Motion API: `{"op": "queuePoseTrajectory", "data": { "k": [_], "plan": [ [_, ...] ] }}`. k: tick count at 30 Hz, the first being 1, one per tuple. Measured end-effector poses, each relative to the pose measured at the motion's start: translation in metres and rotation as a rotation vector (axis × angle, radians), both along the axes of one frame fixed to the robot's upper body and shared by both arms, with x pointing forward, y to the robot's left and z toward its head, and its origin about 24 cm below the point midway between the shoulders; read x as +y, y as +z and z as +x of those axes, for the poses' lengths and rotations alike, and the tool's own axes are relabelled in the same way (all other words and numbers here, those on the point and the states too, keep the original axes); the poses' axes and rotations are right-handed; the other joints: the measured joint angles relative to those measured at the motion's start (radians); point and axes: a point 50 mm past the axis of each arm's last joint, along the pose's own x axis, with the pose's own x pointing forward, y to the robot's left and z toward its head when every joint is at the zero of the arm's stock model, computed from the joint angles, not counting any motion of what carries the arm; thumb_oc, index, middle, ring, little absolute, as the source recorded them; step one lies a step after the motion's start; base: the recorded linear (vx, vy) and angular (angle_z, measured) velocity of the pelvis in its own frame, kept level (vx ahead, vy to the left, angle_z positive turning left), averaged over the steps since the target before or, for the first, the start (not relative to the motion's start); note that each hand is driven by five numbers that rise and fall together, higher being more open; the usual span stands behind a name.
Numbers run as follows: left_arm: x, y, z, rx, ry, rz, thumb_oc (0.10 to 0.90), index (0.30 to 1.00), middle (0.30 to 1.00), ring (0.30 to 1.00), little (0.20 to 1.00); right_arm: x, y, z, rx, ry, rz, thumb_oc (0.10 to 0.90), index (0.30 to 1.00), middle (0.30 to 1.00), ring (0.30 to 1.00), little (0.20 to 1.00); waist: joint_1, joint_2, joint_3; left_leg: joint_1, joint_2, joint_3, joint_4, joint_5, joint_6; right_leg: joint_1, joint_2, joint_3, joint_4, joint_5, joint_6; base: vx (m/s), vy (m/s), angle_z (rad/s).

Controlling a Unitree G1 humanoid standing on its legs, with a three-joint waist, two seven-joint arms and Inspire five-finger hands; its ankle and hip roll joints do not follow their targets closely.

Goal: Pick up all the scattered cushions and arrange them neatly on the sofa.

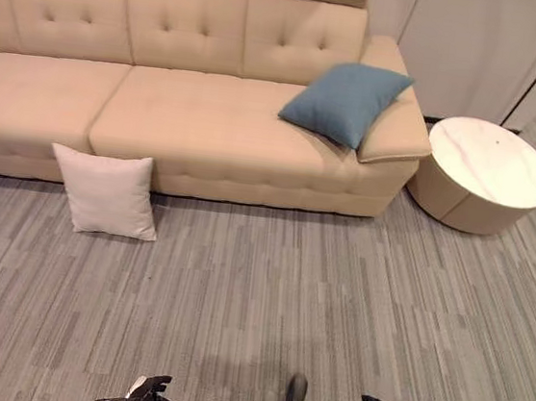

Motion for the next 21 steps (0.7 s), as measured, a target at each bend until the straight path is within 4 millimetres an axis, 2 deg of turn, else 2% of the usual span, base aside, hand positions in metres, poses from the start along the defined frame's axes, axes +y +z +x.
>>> {"op": "queuePoseTrajectory", "data": {
  "k": [1, 2, 3, 4, 5, 7, 8, 9, 10, 11, 12, 14, 16, 17, 19, 20, 21],
  "plan": [
    [-0.013, -0.002, 0.0, -0.003, -0.006, -0.037, 0.8, 0.9, 0.9, 0.9, 0.9, -0.006, -0.002, -0.013, 0.03, -0.01, -0.014, 0.8, 0.9, 0.9, 0.9, 0.9, 0.006, 0.038, -0.029, 0.001, 0.047, -0.01, 0.029, -0.002, -0.031, 0.027, 0.049, -0.021, -0.002, -0.031, -0.033, 0.18, -0.152, 0.45],
    [-0.016, -0.002, 0.003, -0.014, -0.01, -0.046, 0.8, 0.9, 0.9, 0.9, 0.9, -0.007, -0.001, -0.012, 0.029, -0.013, -0.014, 0.8, 0.9, 0.9, 0.9, 0.9, 0.004, 0.042, -0.028, -0.018, 0.063, -0.014, 0.073, 0.004, -0.052, 0.054, 0.056, -0.041, -0.031, -0.036, -0.038, 0.23, -0.201, 0.65],
    [-0.018, -0.001, 0.007, -0.022, -0.017, -0.052, 0.8, 0.9, 0.9, 0.9, 0.9, -0.006, -0.002, -0.013, 0.029, -0.013, -0.01, 0.8, 0.9, 0.9, 0.9, 0.9, -0.001, 0.034, -0.029, -0.047, 0.062, -0.029, 0.134, 0.007, -0.061, 0.101, 0.061, -0.062, -0.082, -0.032, -0.036, 0.09, -0.095, 0.51],
    [-0.018, 0.001, 0.011, -0.039, -0.019, -0.053, 0.8, 0.9, 0.9, 0.9, 0.9, -0.007, -0.003, -0.017, 0.039, -0.018, -0.011, 0.8, 0.9, 0.9, 0.9, 0.9, 0.002, 0.021, -0.036, -0.053, 0.059, -0.023, 0.169, 0.018, -0.079, 0.119, 0.069, -0.066, -0.103, -0.022, -0.061, 0.11, -0.142, 0.42],
    [-0.019, 0.001, 0.013, -0.046, -0.02, -0.056, 0.8, 0.9, 0.9, 0.9, 0.9, -0.007, -0.001, -0.013, 0.025, -0.021, -0.011, 0.8, 0.9, 0.9, 0.9, 0.9, 0.004, 0.019, -0.037, -0.065, 0.073, -0.017, 0.204, 0.024, -0.1, 0.133, 0.083, -0.069, -0.11, -0.033, -0.068, 0.08, -0.136, 0.15],
    [-0.019, 0.005, 0.023, -0.075, -0.026, -0.059, 0.8, 0.9, 0.9, 0.9, 0.9, -0.004, 0.002, -0.001, -0.021, -0.023, 0.006, 0.8, 0.9, 0.9, 0.9, 0.9, 0.003, -0.019, -0.033, -0.172, 0.074, -0.004, 0.41, 0.036, -0.136, 0.154, 0.085, -0.071, -0.147, -0.033, -0.08, 0.06, -0.107, 0.07],
    [-0.019, 0.006, 0.028, -0.088, -0.029, -0.055, 0.8, 0.9, 0.9, 0.9, 0.9, -0.002, 0.003, 0.002, -0.038, -0.024, 0.012, 0.8, 0.9, 0.9, 0.9, 0.9, 0.005, -0.037, -0.032, -0.244, 0.076, -0.001, 0.526, 0.052, -0.169, 0.156, 0.083, -0.073, -0.15, -0.032, -0.108, 0.07, -0.062, -0.01],
    [-0.018, 0.008, 0.032, -0.097, -0.032, -0.054, 0.8, 0.9, 0.9, 0.9, 0.9, -0.002, 0.004, 0.007, -0.053, -0.023, 0.014, 0.8, 0.9, 0.9, 0.9, 0.9, 0.006, -0.046, -0.028, -0.294, 0.084, 0.01, 0.616, 0.049, -0.178, 0.163, 0.086, -0.079, -0.153, -0.03, -0.138, 0.11, -0.036, -0.05],
    [-0.019, 0.009, 0.034, -0.103, -0.035, -0.057, 0.8, 0.9, 0.9, 0.9, 0.9, -0.002, 0.005, 0.011, -0.062, -0.022, 0.014, 0.8, 0.9, 0.9, 0.9, 0.9, 0.005, -0.053, -0.024, -0.319, 0.086, 0.019, 0.649, 0.044, -0.172, 0.173, 0.09, -0.081, -0.155, -0.035, -0.146, 0.15, -0.012, -0.04],
    [-0.021, 0.009, 0.035, -0.108, -0.039, -0.061, 0.8, 0.9, 0.9, 0.9, 0.9, -0.002, 0.005, 0.013, -0.065, -0.023, 0.014, 0.8, 0.9, 0.9, 0.9, 0.9, 0.002, -0.058, -0.022, -0.335, 0.083, 0.023, 0.645, 0.031, -0.161, 0.181, 0.091, -0.082, -0.156, -0.043, -0.151, 0.23, 0.029, 0.02],
    [-0.023, 0.01, 0.037, -0.118, -0.043, -0.068, 0.8, 0.9, 0.9, 0.9, 0.9, -0.002, 0.005, 0.011, -0.059, -0.025, 0.013, 0.8, 0.9, 0.9, 0.9, 0.9, 0.002, -0.068, -0.016, -0.349, 0.069, 0.052, 0.537, 0.018, -0.139, 0.199, 0.097, -0.088, -0.157, -0.068, -0.146, 0.18, 0.033, 0.09],
    [-0.024, 0.011, 0.04, -0.131, -0.046, -0.07, 0.8, 0.9, 0.9, 0.9, 0.9, -0.002, 0.003, 0.008, -0.043, -0.03, 0.013, 0.8, 0.9, 0.9, 0.9, 0.9, 0.003, -0.074, -0.013, -0.354, 0.053, 0.055, 0.366, 0.027, -0.136, 0.208, 0.108, -0.094, -0.158, -0.093, -0.131, 0.16, 0.053, 0.13],
    [-0.021, 0.013, 0.044, -0.14, -0.038, -0.064, 0.8, 0.9, 0.9, 0.9, 0.9, -0.002, 0.001, 0.002, -0.019, -0.037, 0.012, 0.8, 0.9, 0.9, 0.9, 0.9, 0.006, -0.076, -0.006, -0.37, 0.045, 0.06, 0.261, 0.06, -0.116, 0.225, 0.12, -0.097, -0.157, -0.095, -0.143, 0.17, 0.077, 0.02],
    [-0.019, 0.012, 0.043, -0.136, -0.042, -0.058, 0.8, 0.9, 0.9, 0.9, 0.9, -0.001, 0.001, 0.001, -0.017, -0.035, 0.012, 0.8, 0.9, 0.9, 0.9, 0.9, 0.008, -0.078, -0.007, -0.372, 0.043, 0.061, 0.214, 0.077, -0.123, 0.232, 0.126, -0.088, -0.158, -0.117, -0.123, 0.22, 0.128, -0.07],
    [-0.019, 0.014, 0.047, -0.146, -0.041, -0.058, 0.8, 0.9, 0.9, 0.9, 0.9, -0.001, 0.0, -0.002, -0.007, -0.03, 0.009, 0.8, 0.9, 0.9, 0.9, 0.9, 0.013, -0.078, -0.006, -0.371, 0.042, 0.07, 0.159, 0.115, -0.124, 0.241, 0.136, -0.072, -0.158, -0.124, -0.122, 0.18, 0.119, -0.37],
    [-0.017, 0.012, 0.042, -0.133, -0.034, -0.054, 0.8, 0.9, 0.9, 0.9, 0.9, -0.001, -0.001, -0.005, 0.003, -0.031, 0.01, 0.8, 0.9, 0.9, 0.9, 0.9, 0.022, -0.066, -0.011, -0.345, 0.045, 0.076, 0.135, 0.141, -0.087, 0.264, 0.146, -0.047, -0.156, -0.126, -0.118, 0.2, 0.167, -0.66],
    [-0.018, 0.01, 0.038, -0.122, -0.033, -0.057, 0.8, 0.9, 0.9, 0.9, 0.9, -0.003, -0.002, -0.009, 0.008, -0.032, 0.007, 0.8, 0.9, 0.9, 0.9, 0.9, 0.022, -0.05, -0.022, -0.32, 0.049, 0.075, 0.117, 0.147, -0.079, 0.277, 0.156, -0.034, -0.155, -0.136, -0.104, 0.25, 0.229, -0.68]
  ]
}}
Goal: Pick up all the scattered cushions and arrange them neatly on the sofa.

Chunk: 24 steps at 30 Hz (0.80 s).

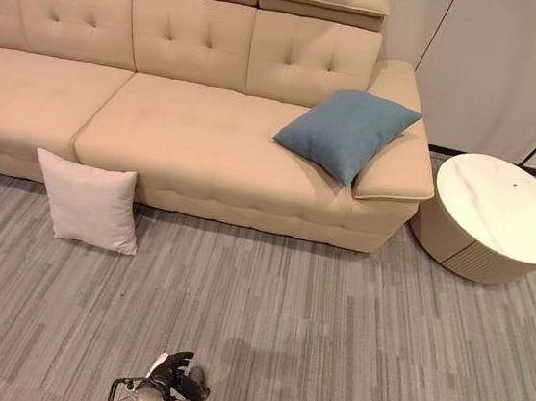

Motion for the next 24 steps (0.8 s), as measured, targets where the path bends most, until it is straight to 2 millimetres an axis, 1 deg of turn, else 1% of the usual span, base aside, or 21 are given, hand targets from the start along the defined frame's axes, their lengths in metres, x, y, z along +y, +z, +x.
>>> {"op": "queuePoseTrajectory", "data": {
  "k": [1, 2, 3, 4, 6, 7, 8, 9, 10, 11, 12, 13, 14, 16, 17, 19, 20, 21, 22, 23, 24],
  "plan": [
    [0.001, -0.002, -0.006, 0.02, 0.0, 0.001, 0.8, 0.9, 0.9, 0.9, 0.9, 0.0, -0.001, -0.003, 0.008, -0.001, -0.002, 0.8, 0.9, 0.9, 0.9, 0.9, 0.0, 0.008, -0.006, 0.025, -0.01, -0.008, -0.011, 0.041, 0.033, 0.009, 0.002, 0.022, 0.002, -0.014, 0.008, 0.23, 0.24, -0.45],
    [0.004, -0.002, -0.007, 0.024, 0.01, 0.01, 0.8, 0.9, 0.9, 0.9, 0.9, 0.006, -0.003, -0.006, 0.017, 0.001, 0.01, 0.8, 0.9, 0.9, 0.9, 0.9, 0.004, -0.013, -0.015, 0.047, -0.029, 0.001, -0.022, 0.032, 0.046, 0.011, -0.026, 0.032, 0.013, -0.027, 0.025, 0.15, 0.184, -0.62],
    [0.009, -0.003, -0.01, 0.031, 0.008, 0.024, 0.8, 0.9, 0.9, 0.9, 0.9, 0.009, -0.004, -0.007, 0.02, 0.002, 0.02, 0.8, 0.9, 0.9, 0.9, 0.9, 0.008, -0.011, -0.018, 0.082, -0.048, 0.031, -0.062, 0.018, 0.068, -0.037, -0.063, 0.055, 0.133, -0.074, 0.061, 0.2, 0.227, -0.55],
    [0.013, -0.002, -0.012, 0.035, 0.006, 0.035, 0.8, 0.9, 0.9, 0.9, 0.9, 0.012, -0.005, -0.006, 0.017, 0.003, 0.029, 0.8, 0.9, 0.9, 0.9, 0.9, 0.007, -0.012, -0.018, 0.093, -0.058, 0.05, -0.071, 0.022, 0.082, -0.074, -0.089, 0.052, 0.217, -0.109, 0.091, 0.2, 0.211, -0.51],
    [0.02, 0.0, -0.01, 0.033, 0.006, 0.055, 0.8, 0.9, 0.9, 0.9, 0.9, 0.019, -0.006, -0.004, 0.012, 0.004, 0.052, 0.8, 0.9, 0.9, 0.9, 0.9, 0.009, -0.007, -0.011, 0.116, -0.078, 0.058, -0.073, -0.009, 0.111, -0.143, -0.13, 0.048, 0.387, -0.135, 0.132, 0.16, 0.165, -0.19],
    [0.023, -0.001, -0.013, 0.043, 0.009, 0.063, 0.8, 0.9, 0.9, 0.9, 0.9, 0.012, -0.002, 0.002, -0.027, -0.037, 0.044, 0.8, 0.9, 0.9, 0.9, 0.9, 0.002, 0.002, -0.002, 0.147, -0.086, 0.06, -0.087, -0.016, 0.124, -0.201, -0.153, 0.043, 0.539, -0.144, 0.148, 0.12, 0.103, -0.09],
    [0.026, -0.002, -0.017, 0.058, 0.013, 0.071, 0.8, 0.9, 0.9, 0.9, 0.9, 0.006, 0.0, 0.005, -0.039, -0.036, 0.026, 0.8, 0.9, 0.9, 0.9, 0.9, 0.005, 0.004, -0.001, 0.17, -0.095, 0.069, -0.093, -0.023, 0.132, -0.244, -0.183, 0.042, 0.652, -0.157, 0.176, 0.19, 0.082, -0.02],
    [0.026, -0.002, -0.019, 0.063, 0.015, 0.072, 0.8, 0.9, 0.9, 0.9, 0.9, 0.006, 0.001, 0.006, -0.042, -0.036, 0.024, 0.8, 0.9, 0.9, 0.9, 0.9, 0.005, 0.002, -0.002, 0.172, -0.098, 0.07, -0.092, -0.025, 0.134, -0.249, -0.189, 0.043, 0.664, -0.162, 0.183, 0.2, 0.08, 0.04],
    [0.033, 0.0, -0.017, 0.055, 0.017, 0.09, 0.8, 0.9, 0.9, 0.9, 0.9, 0.008, 0.001, 0.007, -0.042, -0.016, 0.026, 0.8, 0.9, 0.9, 0.9, 0.9, 0.015, -0.005, -0.001, 0.207, -0.115, 0.067, -0.098, -0.055, 0.148, -0.282, -0.211, 0.038, 0.65, -0.167, 0.191, 0.26, 0.044, 0.0],
    [0.035, 0.0, -0.02, 0.064, 0.021, 0.099, 0.8, 0.9, 0.9, 0.9, 0.9, 0.01, 0.001, 0.01, -0.046, -0.003, 0.029, 0.8, 0.9, 0.9, 0.9, 0.9, 0.02, -0.007, -0.001, 0.223, -0.123, 0.074, -0.114, -0.054, 0.149, -0.298, -0.232, -0.003, 0.637, -0.162, 0.183, 0.21, -0.007, -0.05],
    [0.039, 0.0, -0.021, 0.071, 0.023, 0.109, 0.8, 0.9, 0.9, 0.9, 0.9, 0.013, 0.002, 0.014, -0.057, 0.005, 0.034, 0.8, 0.9, 0.9, 0.9, 0.9, 0.018, -0.002, 0.001, 0.228, -0.124, 0.079, -0.113, -0.058, 0.147, -0.316, -0.247, -0.038, 0.587, -0.153, 0.175, 0.21, -0.008, -0.14],
    [0.04, 0.0, -0.022, 0.075, 0.023, 0.11, 0.8, 0.9, 0.9, 0.9, 0.9, 0.016, 0.003, 0.02, -0.077, 0.011, 0.04, 0.8, 0.9, 0.9, 0.9, 0.9, 0.015, 0.009, 0.004, 0.232, -0.124, 0.08, -0.113, -0.073, 0.141, -0.34, -0.248, -0.048, 0.502, -0.135, 0.153, 0.19, -0.023, -0.1],
    [0.039, -0.001, -0.023, 0.081, 0.025, 0.11, 0.8, 0.9, 0.9, 0.9, 0.9, 0.017, 0.005, 0.025, -0.09, 0.014, 0.042, 0.8, 0.9, 0.9, 0.9, 0.9, 0.01, 0.02, 0.011, 0.237, -0.123, 0.081, -0.113, -0.08, 0.138, -0.348, -0.252, -0.079, 0.417, -0.114, 0.134, 0.25, -0.046, -0.08],
    [0.036, -0.002, -0.024, 0.089, 0.025, 0.101, 0.8, 0.9, 0.9, 0.9, 0.9, 0.017, 0.007, 0.031, -0.107, 0.017, 0.042, 0.8, 0.9, 0.9, 0.9, 0.9, 0.002, 0.028, 0.015, 0.254, -0.123, 0.082, -0.113, -0.093, 0.13, -0.384, -0.247, -0.089, 0.34, -0.041, 0.15, 0.25, -0.055, -0.01],
    [0.035, -0.003, -0.024, 0.092, 0.026, 0.099, 0.8, 0.9, 0.9, 0.9, 0.9, 0.017, 0.007, 0.031, -0.109, 0.014, 0.043, 0.8, 0.9, 0.9, 0.9, 0.9, 0.0, 0.028, 0.015, 0.262, -0.123, 0.082, -0.113, -0.102, 0.12, -0.397, -0.241, -0.09, 0.308, -0.019, 0.159, 0.17, -0.06, 0.02],
    [0.033, -0.004, -0.026, 0.097, 0.025, 0.094, 0.8, 0.9, 0.9, 0.9, 0.9, 0.016, 0.007, 0.032, -0.114, 0.007, 0.046, 0.8, 0.9, 0.9, 0.9, 0.9, -0.003, 0.027, 0.015, 0.295, -0.125, 0.078, -0.113, -0.123, 0.108, -0.402, -0.231, -0.095, 0.241, 0.048, 0.157, 0.3, -0.094, 0.22],
    [0.03, -0.005, -0.028, 0.101, 0.023, 0.087, 0.8, 0.9, 0.9, 0.9, 0.9, 0.015, 0.005, 0.027, -0.097, -0.002, 0.049, 0.8, 0.9, 0.9, 0.9, 0.9, -0.01, 0.023, 0.011, 0.342, -0.122, 0.052, -0.112, -0.153, 0.086, -0.368, -0.218, -0.089, 0.225, 0.101, 0.119, 0.33, -0.129, 0.47],
    [0.025, -0.008, -0.033, 0.114, 0.023, 0.077, 0.8, 0.9, 0.9, 0.9, 0.9, 0.014, 0.004, 0.024, -0.084, -0.007, 0.046, 0.8, 0.9, 0.9, 0.9, 0.9, -0.018, 0.04, 0.004, 0.368, -0.097, 0.04, -0.105, -0.174, 0.069, -0.343, -0.199, -0.083, 0.228, 0.13, 0.095, 0.31, -0.163, 0.52],
    [0.021, -0.01, -0.037, 0.126, 0.019, 0.064, 0.8, 0.9, 0.9, 0.9, 0.9, 0.014, 0.004, 0.022, -0.078, -0.008, 0.045, 0.8, 0.9, 0.9, 0.9, 0.9, -0.019, 0.058, -0.007, 0.366, -0.067, 0.026, -0.065, -0.196, 0.048, -0.316, -0.174, -0.092, 0.225, 0.12, 0.075, 0.26, -0.229, 0.3],
    [0.016, -0.01, -0.036, 0.123, 0.017, 0.051, 0.8, 0.9, 0.9, 0.9, 0.9, 0.014, 0.003, 0.019, -0.065, -0.009, 0.047, 0.8, 0.9, 0.9, 0.9, 0.9, -0.005, 0.053, -0.008, 0.334, -0.043, 0.025, 0.051, -0.197, 0.04, -0.263, -0.149, -0.101, 0.174, 0.11, 0.061, 0.19, -0.182, 0.18],
    [0.014, -0.011, -0.037, 0.124, 0.016, 0.043, 0.8, 0.9, 0.9, 0.9, 0.9, 0.013, 0.002, 0.017, -0.061, -0.011, 0.044, 0.8, 0.9, 0.9, 0.9, 0.9, 0.002, 0.046, -0.012, 0.31, -0.037, 0.025, 0.116, -0.196, 0.032, -0.23, -0.136, -0.105, 0.135, 0.12, 0.055, 0.15, -0.169, 0.11]
  ]
}}
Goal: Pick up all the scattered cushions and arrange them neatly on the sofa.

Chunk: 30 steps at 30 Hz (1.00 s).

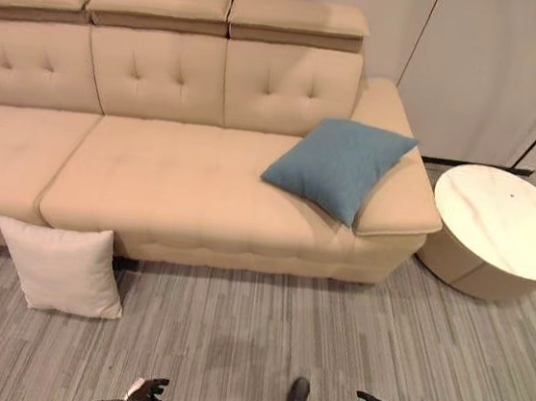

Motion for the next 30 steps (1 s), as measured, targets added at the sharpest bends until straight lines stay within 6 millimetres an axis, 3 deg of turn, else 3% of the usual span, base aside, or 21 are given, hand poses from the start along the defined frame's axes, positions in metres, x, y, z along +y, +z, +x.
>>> {"op": "queuePoseTrajectory", "data": {
  "k": [1, 2, 4, 6, 8, 10, 11, 12, 14, 16, 18, 20, 22, 23, 24, 25, 27, 28, 29, 30],
  "plan": [
    [-0.003, 0.0, 0.001, -0.004, 0.003, -0.007, 0.8, 0.9, 0.9, 0.9, 0.9, -0.001, 0.0, -0.001, 0.001, -0.006, -0.003, 0.8, 0.9, 0.9, 0.9, 0.9, 0.004, -0.003, -0.001, -0.038, 0.018, -0.011, 0.093, 0.0, -0.03, 0.026, 0.012, -0.007, -0.033, -0.005, -0.01, 0.08, -0.137, 0.18],
    [0.0, 0.002, 0.007, -0.025, 0.008, -0.006, 0.8, 0.9, 0.9, 0.9, 0.9, -0.001, -0.001, -0.004, 0.011, -0.004, -0.004, 0.8, 0.9, 0.9, 0.9, 0.9, 0.016, -0.024, -0.004, -0.148, 0.032, -0.014, 0.298, 0.009, -0.072, 0.062, 0.029, -0.013, -0.077, -0.002, -0.06, 0.11, -0.173, 0.14],
    [-0.001, 0.006, 0.018, -0.065, 0.012, -0.008, 0.8, 0.9, 0.9, 0.9, 0.9, -0.004, 0.0, -0.003, 0.006, -0.007, -0.009, 0.8, 0.9, 0.9, 0.9, 0.9, 0.03, -0.034, 0.0, -0.241, 0.058, -0.038, 0.488, 0.046, -0.131, 0.077, 0.05, -0.01, -0.093, -0.018, -0.097, 0.08, -0.095, -0.07],
    [-0.001, 0.008, 0.026, -0.089, 0.011, -0.011, 0.8, 0.9, 0.9, 0.9, 0.9, -0.005, 0.001, 0.0, 0.0, -0.006, -0.013, 0.8, 0.9, 0.9, 0.9, 0.9, 0.028, -0.044, 0.005, -0.303, 0.073, -0.042, 0.575, 0.057, -0.146, 0.105, 0.065, -0.019, -0.115, -0.013, -0.119, 0.13, -0.042, -0.11],
    [-0.002, 0.01, 0.031, -0.103, 0.004, -0.013, 0.8, 0.9, 0.9, 0.9, 0.9, -0.006, 0.002, 0.001, -0.004, -0.002, -0.015, 0.8, 0.9, 0.9, 0.9, 0.9, 0.023, -0.055, 0.012, -0.344, 0.071, -0.033, 0.547, 0.042, -0.122, 0.135, 0.081, -0.012, -0.136, -0.044, -0.128, 0.19, 0.014, -0.03],
    [0.001, 0.016, 0.044, -0.135, -0.005, -0.003, 0.8, 0.9, 0.9, 0.9, 0.9, -0.004, 0.001, -0.001, 0.004, -0.01, -0.008, 0.8, 0.9, 0.9, 0.9, 0.9, 0.024, -0.087, 0.033, -0.392, 0.054, -0.016, 0.397, 0.026, -0.094, 0.154, 0.09, -0.009, -0.145, -0.072, -0.124, 0.31, 0.108, 0.02],
    [0.003, 0.017, 0.046, -0.139, -0.004, 0.006, 0.8, 0.9, 0.9, 0.9, 0.9, -0.003, 0.0, -0.002, 0.009, -0.011, -0.005, 0.8, 0.9, 0.9, 0.9, 0.9, 0.03, -0.097, 0.039, -0.38, 0.043, -0.004, 0.253, 0.024, -0.079, 0.158, 0.089, -0.001, -0.145, -0.08, -0.114, 0.21, 0.118, -0.05],
    [0.005, 0.018, 0.048, -0.143, -0.005, 0.008, 0.8, 0.9, 0.9, 0.9, 0.9, -0.003, 0.0, -0.002, 0.01, -0.009, -0.005, 0.8, 0.9, 0.9, 0.9, 0.9, 0.031, -0.107, 0.045, -0.37, 0.034, 0.0, 0.119, 0.042, -0.066, 0.162, 0.089, 0.004, -0.145, -0.084, -0.108, 0.15, 0.083, -0.18],
    [0.007, 0.019, 0.049, -0.143, -0.004, 0.016, 0.8, 0.9, 0.9, 0.9, 0.9, -0.004, -0.001, -0.001, 0.025, -0.006, -0.02, 0.8, 0.9, 0.9, 0.9, 0.9, 0.034, -0.108, 0.052, -0.368, 0.019, -0.017, -0.119, 0.137, -0.071, 0.178, 0.095, 0.016, -0.144, -0.094, -0.088, 0.16, 0.087, -0.32],
    [0.005, 0.019, 0.05, -0.147, -0.004, 0.01, 0.8, 0.9, 0.9, 0.9, 0.9, -0.008, 0.0, -0.002, 0.022, -0.009, -0.039, 0.8, 0.9, 0.9, 0.9, 0.9, 0.032, -0.08, 0.06, -0.384, 0.02, -0.025, -0.127, 0.186, -0.079, 0.226, 0.103, 0.022, -0.143, -0.111, -0.073, 0.25, 0.149, -0.34],
    [-0.001, 0.015, 0.044, -0.13, -0.011, -0.003, 0.8, 0.9, 0.9, 0.9, 0.9, -0.013, -0.002, -0.014, 0.05, -0.018, -0.047, 0.8, 0.9, 0.9, 0.9, 0.9, 0.033, -0.047, 0.041, -0.354, 0.022, -0.021, -0.149, 0.186, -0.076, 0.268, 0.108, 0.047, -0.144, -0.149, -0.05, 0.22, 0.179, -0.3],
    [0.001, 0.012, 0.035, -0.109, -0.003, -0.002, 0.8, 0.9, 0.9, 0.9, 0.9, -0.007, -0.004, -0.018, 0.06, -0.018, -0.031, 0.8, 0.9, 0.9, 0.9, 0.9, 0.036, -0.051, 0.025, -0.325, -0.004, -0.008, -0.136, 0.256, 0.014, 0.284, 0.076, 0.081, -0.104, -0.188, -0.003, 0.2, 0.198, -0.5],
    [0.008, 0.012, 0.03, -0.094, -0.003, 0.018, 0.8, 0.9, 0.9, 0.9, 0.9, 0.002, -0.007, -0.02, 0.064, -0.018, -0.007, 0.8, 0.9, 0.9, 0.9, 0.9, 0.033, -0.078, 0.012, -0.278, -0.047, 0.026, -0.174, 0.239, 0.05, 0.264, 0.021, 0.101, -0.021, -0.225, 0.042, 0.12, 0.16, -0.47],
    [0.011, 0.012, 0.03, -0.089, -0.002, 0.024, 0.8, 0.9, 0.9, 0.9, 0.9, 0.005, -0.007, -0.018, 0.057, -0.015, 0.003, 0.8, 0.9, 0.9, 0.9, 0.9, 0.032, -0.071, 0.016, -0.241, -0.057, 0.042, -0.202, 0.243, 0.082, 0.224, -0.007, 0.101, 0.1, -0.246, 0.073, 0.13, 0.178, -0.38],
    [0.011, 0.012, 0.029, -0.08, -0.005, 0.029, 0.8, 0.9, 0.9, 0.9, 0.9, 0.008, -0.006, -0.012, 0.039, -0.009, 0.01, 0.8, 0.9, 0.9, 0.9, 0.9, 0.03, -0.052, 0.024, -0.215, -0.054, 0.045, -0.218, 0.245, 0.087, 0.151, -0.031, 0.099, 0.255, -0.273, 0.102, 0.12, 0.178, -0.24],
    [0.013, 0.013, 0.031, -0.082, -0.01, 0.036, 0.8, 0.9, 0.9, 0.9, 0.9, 0.013, -0.006, -0.009, 0.024, -0.004, 0.023, 0.8, 0.9, 0.9, 0.9, 0.9, 0.03, -0.052, 0.022, -0.205, -0.061, 0.039, -0.218, 0.243, 0.085, 0.113, -0.047, 0.104, 0.324, -0.303, 0.127, 0.12, 0.177, -0.05],
    [0.022, 0.016, 0.034, -0.094, -0.012, 0.059, 0.8, 0.9, 0.9, 0.9, 0.9, 0.017, -0.006, -0.005, 0.011, -0.015, 0.039, 0.8, 0.9, 0.9, 0.9, 0.9, 0.029, -0.061, 0.027, -0.176, -0.085, 0.038, -0.218, 0.202, 0.129, 0.013, -0.09, 0.115, 0.498, -0.285, 0.174, 0.14, 0.124, 0.04],
    [0.024, 0.016, 0.033, -0.086, -0.008, 0.066, 0.8, 0.9, 0.9, 0.9, 0.9, 0.017, -0.004, 0.0, -0.003, -0.013, 0.039, 0.8, 0.9, 0.9, 0.9, 0.9, 0.025, -0.063, 0.028, -0.16, -0.095, 0.036, -0.216, 0.188, 0.144, -0.025, -0.103, 0.115, 0.551, -0.287, 0.174, 0.22, 0.117, 0.06],
    [0.023, 0.016, 0.032, -0.084, -0.008, 0.064, 0.8, 0.9, 0.9, 0.9, 0.9, 0.015, -0.003, 0.002, -0.013, -0.011, 0.032, 0.8, 0.9, 0.9, 0.9, 0.9, 0.028, -0.045, 0.037, -0.133, -0.096, 0.036, -0.217, 0.161, 0.171, -0.045, -0.099, 0.111, 0.544, -0.283, 0.173, 0.18, 0.028, 0.07],
    [0.022, 0.014, 0.027, -0.075, -0.005, 0.06, 0.8, 0.9, 0.9, 0.9, 0.9, 0.014, -0.002, 0.005, -0.023, -0.014, 0.031, 0.8, 0.9, 0.9, 0.9, 0.9, 0.031, -0.039, 0.039, -0.099, -0.1, 0.042, -0.225, 0.156, 0.161, -0.059, -0.115, 0.077, 0.532, -0.276, 0.159, 0.12, 0.007, -0.01]
  ]
}}
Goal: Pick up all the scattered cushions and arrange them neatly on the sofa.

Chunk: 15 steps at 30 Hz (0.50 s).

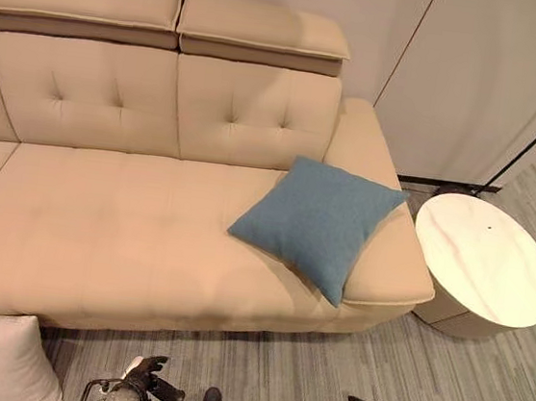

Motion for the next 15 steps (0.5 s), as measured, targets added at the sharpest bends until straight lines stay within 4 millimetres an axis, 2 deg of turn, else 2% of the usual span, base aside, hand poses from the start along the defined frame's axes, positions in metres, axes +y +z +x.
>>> {"op": "queuePoseTrajectory", "data": {
  "k": [2, 4, 5, 7, 8, 9, 10, 11, 12, 13, 15],
  "plan": [
    [0.001, -0.003, -0.01, 0.025, 0.008, 0.0, 0.8, 0.9, 0.9, 0.9, 0.9, 0.0, 0.001, 0.002, -0.004, 0.002, -0.001, 0.8, 0.9, 0.9, 0.9, 0.9, 0.0, 0.011, -0.004, 0.027, -0.005, 0.007, -0.004, -0.015, -0.017, -0.015, -0.004, -0.04, -0.106, 0.022, -0.027, 0.16, -0.018, 0.04],
    [0.003, -0.004, -0.015, 0.04, 0.012, 0.007, 0.8, 0.9, 0.9, 0.9, 0.9, 0.0, 0.002, 0.005, -0.01, 0.005, -0.002, 0.8, 0.9, 0.9, 0.9, 0.9, 0.003, 0.01, -0.006, 0.031, -0.001, -0.001, -0.003, -0.042, -0.032, -0.045, 0.0, -0.069, -0.194, 0.053, -0.068, 0.3, -0.053, 0.0],
    [0.003, -0.006, -0.02, 0.061, 0.019, 0.008, 0.8, 0.9, 0.9, 0.9, 0.9, -0.001, 0.003, 0.008, -0.017, 0.009, -0.006, 0.8, 0.9, 0.9, 0.9, 0.9, 0.002, 0.012, -0.004, 0.038, 0.003, 0.001, -0.003, -0.067, -0.024, -0.055, 0.002, -0.082, -0.252, 0.069, -0.081, 0.2, -0.051, -0.22],
    [-0.001, -0.009, -0.025, 0.09, 0.025, -0.001, 0.8, 0.9, 0.9, 0.9, 0.9, -0.002, 0.004, 0.011, -0.028, 0.009, -0.009, 0.8, 0.9, 0.9, 0.9, 0.9, -0.013, 0.024, 0.006, 0.065, 0.014, 0.009, 0.001, -0.078, -0.041, -0.075, 0.019, -0.088, -0.407, 0.148, -0.055, 0.19, -0.085, -0.09],
    [-0.002, -0.01, -0.027, 0.093, 0.024, -0.006, 0.8, 0.9, 0.9, 0.9, 0.9, -0.004, 0.005, 0.011, -0.035, -0.006, -0.009, 0.8, 0.9, 0.9, 0.9, 0.9, -0.019, 0.016, 0.009, 0.098, 0.013, 0.01, 0.005, -0.083, -0.054, -0.08, 0.018, -0.093, -0.435, 0.207, -0.073, 0.24, -0.135, 0.19],
    [-0.007, -0.011, -0.027, 0.085, 0.021, -0.02, 0.8, 0.9, 0.9, 0.9, 0.9, -0.006, 0.003, 0.006, -0.02, -0.01, -0.014, 0.8, 0.9, 0.9, 0.9, 0.9, -0.025, 0.014, 0.006, 0.12, 0.021, -0.003, 0.01, -0.106, -0.079, -0.069, 0.028, -0.092, -0.421, 0.22, -0.073, 0.29, -0.181, 0.49],
    [-0.006, -0.01, -0.025, 0.079, 0.022, -0.015, 0.8, 0.9, 0.9, 0.9, 0.9, -0.006, 0.003, 0.004, -0.015, -0.011, -0.014, 0.8, 0.9, 0.9, 0.9, 0.9, -0.029, 0.015, 0.004, 0.134, 0.034, -0.038, 0.032, -0.14, -0.098, -0.03, 0.047, -0.068, -0.43, 0.238, -0.103, 0.08, -0.081, 0.69],
    [-0.01, -0.01, -0.021, 0.064, 0.013, -0.026, 0.8, 0.9, 0.9, 0.9, 0.9, -0.008, 0.001, -0.003, 0.001, -0.018, -0.017, 0.8, 0.9, 0.9, 0.9, 0.9, -0.028, 0.013, -0.003, 0.142, 0.041, -0.055, 0.054, -0.149, -0.105, -0.007, 0.058, -0.061, -0.441, 0.272, -0.137, 0.13, -0.123, 0.63],
    [-0.017, -0.009, -0.018, 0.039, 0.002, -0.049, 0.8, 0.9, 0.9, 0.9, 0.9, -0.012, 0.0, -0.007, 0.02, -0.019, -0.028, 0.8, 0.9, 0.9, 0.9, 0.9, -0.012, 0.028, -0.023, 0.14, 0.061, -0.055, 0.075, -0.15, -0.113, 0.004, 0.084, -0.066, -0.45, 0.256, -0.158, 0.1, -0.106, 0.32],
    [-0.021, -0.008, -0.013, 0.022, -0.009, -0.058, 0.8, 0.9, 0.9, 0.9, 0.9, -0.013, 0.002, -0.003, 0.011, -0.017, -0.031, 0.8, 0.9, 0.9, 0.9, 0.9, 0.001, 0.027, -0.023, 0.122, 0.081, -0.053, 0.12, -0.146, -0.119, 0.03, 0.102, -0.071, -0.49, 0.261, -0.171, 0.09, -0.104, 0.13],
    [-0.026, -0.009, -0.013, 0.023, -0.013, -0.07, 0.8, 0.9, 0.9, 0.9, 0.9, -0.015, 0.003, -0.003, 0.006, -0.016, -0.037, 0.8, 0.9, 0.9, 0.9, 0.9, -0.006, 0.017, -0.03, 0.093, 0.092, -0.064, 0.205, -0.131, -0.151, 0.103, 0.122, -0.101, -0.585, 0.283, -0.194, 0.06, -0.081, 0.27]
  ]
}}
